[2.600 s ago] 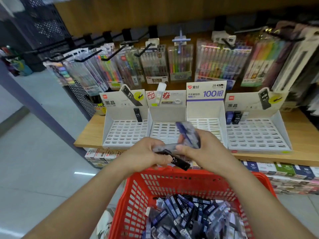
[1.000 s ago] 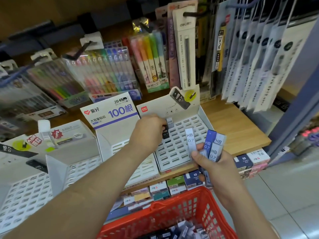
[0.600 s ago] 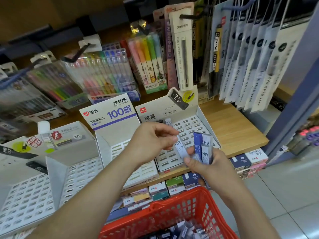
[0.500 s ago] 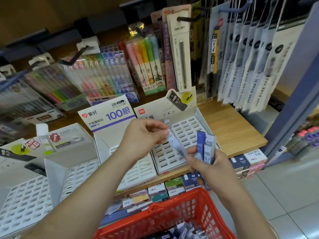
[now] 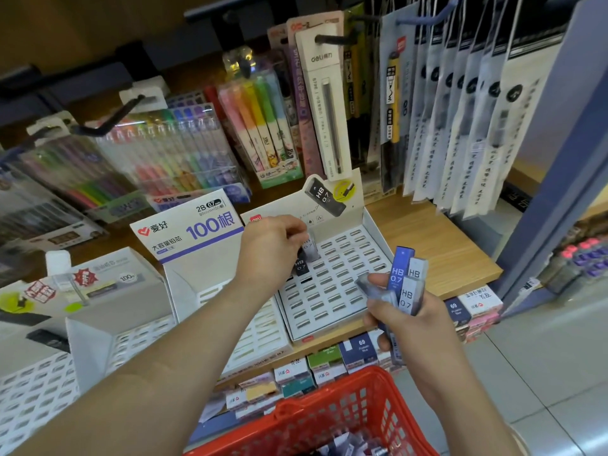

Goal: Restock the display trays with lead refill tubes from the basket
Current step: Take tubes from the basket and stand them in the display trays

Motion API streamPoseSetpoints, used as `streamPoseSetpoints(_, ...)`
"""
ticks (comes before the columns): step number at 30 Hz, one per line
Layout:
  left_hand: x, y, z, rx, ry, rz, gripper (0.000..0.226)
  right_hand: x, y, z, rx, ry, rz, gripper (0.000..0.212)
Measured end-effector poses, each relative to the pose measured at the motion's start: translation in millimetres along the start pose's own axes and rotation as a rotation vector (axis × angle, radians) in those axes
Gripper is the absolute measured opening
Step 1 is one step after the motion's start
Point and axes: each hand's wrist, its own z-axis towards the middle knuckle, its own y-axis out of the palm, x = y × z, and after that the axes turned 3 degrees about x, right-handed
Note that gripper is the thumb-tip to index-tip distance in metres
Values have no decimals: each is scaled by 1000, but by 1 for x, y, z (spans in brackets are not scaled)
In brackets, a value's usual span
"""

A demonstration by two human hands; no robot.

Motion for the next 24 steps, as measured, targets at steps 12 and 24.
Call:
streamPoseSetpoints(12, 1, 4, 6, -13, 65, 32, 13, -8, 7, -7, -15, 51, 52, 20)
streamPoseSetpoints(24, -1, 11, 2, -136, 236, 374, 23, -6, 6, -7, 25, 109, 123, 12)
